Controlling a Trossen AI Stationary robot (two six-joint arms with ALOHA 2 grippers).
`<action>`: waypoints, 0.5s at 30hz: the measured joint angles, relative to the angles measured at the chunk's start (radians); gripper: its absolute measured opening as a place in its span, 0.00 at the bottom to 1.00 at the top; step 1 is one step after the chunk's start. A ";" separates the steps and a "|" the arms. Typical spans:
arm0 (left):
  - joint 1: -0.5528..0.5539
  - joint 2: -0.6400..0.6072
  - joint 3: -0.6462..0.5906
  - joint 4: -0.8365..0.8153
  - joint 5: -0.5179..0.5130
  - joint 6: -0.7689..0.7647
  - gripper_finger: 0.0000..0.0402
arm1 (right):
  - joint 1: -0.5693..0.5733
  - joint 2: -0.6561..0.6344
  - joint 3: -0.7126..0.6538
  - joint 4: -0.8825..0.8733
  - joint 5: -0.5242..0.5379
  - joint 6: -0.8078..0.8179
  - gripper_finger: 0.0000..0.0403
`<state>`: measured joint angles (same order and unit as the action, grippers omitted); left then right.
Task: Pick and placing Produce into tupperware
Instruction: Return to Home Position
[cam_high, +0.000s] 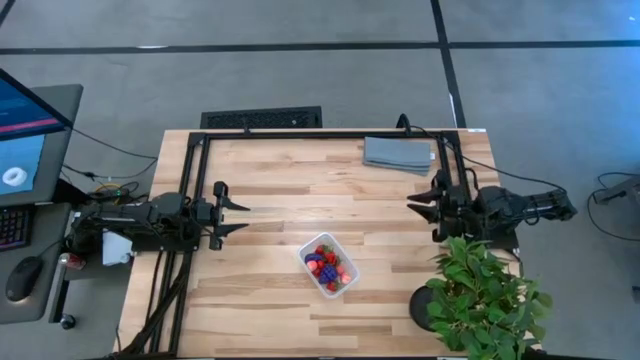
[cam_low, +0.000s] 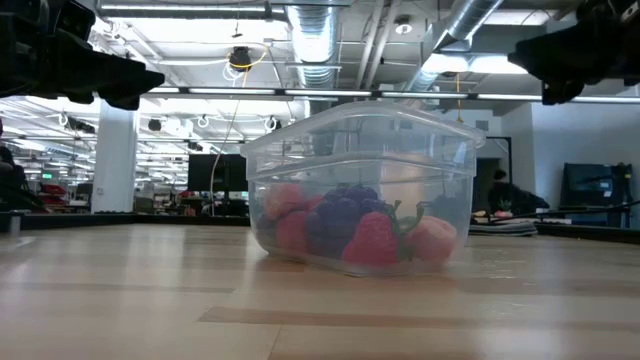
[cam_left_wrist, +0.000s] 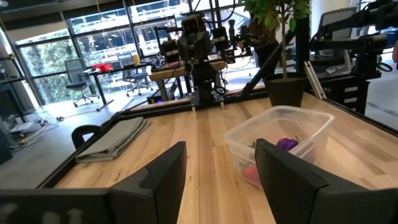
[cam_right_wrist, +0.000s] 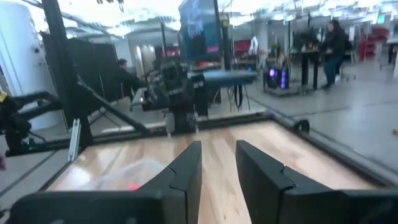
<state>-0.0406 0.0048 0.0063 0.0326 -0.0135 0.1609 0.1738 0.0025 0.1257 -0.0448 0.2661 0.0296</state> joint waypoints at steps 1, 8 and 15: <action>0.000 0.000 0.000 0.000 0.000 0.000 0.46 | 0.000 0.000 0.000 -0.023 0.000 0.017 0.30; 0.000 0.000 0.000 0.000 0.000 0.000 0.46 | 0.038 0.003 -0.047 -0.142 -0.037 0.211 0.30; 0.000 0.000 0.000 0.000 0.000 0.000 0.46 | 0.069 0.036 -0.050 -0.134 -0.033 0.055 0.30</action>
<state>-0.0406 0.0048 0.0063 0.0326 -0.0140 0.1608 0.2426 0.0382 0.0753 -0.1783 0.2327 0.0841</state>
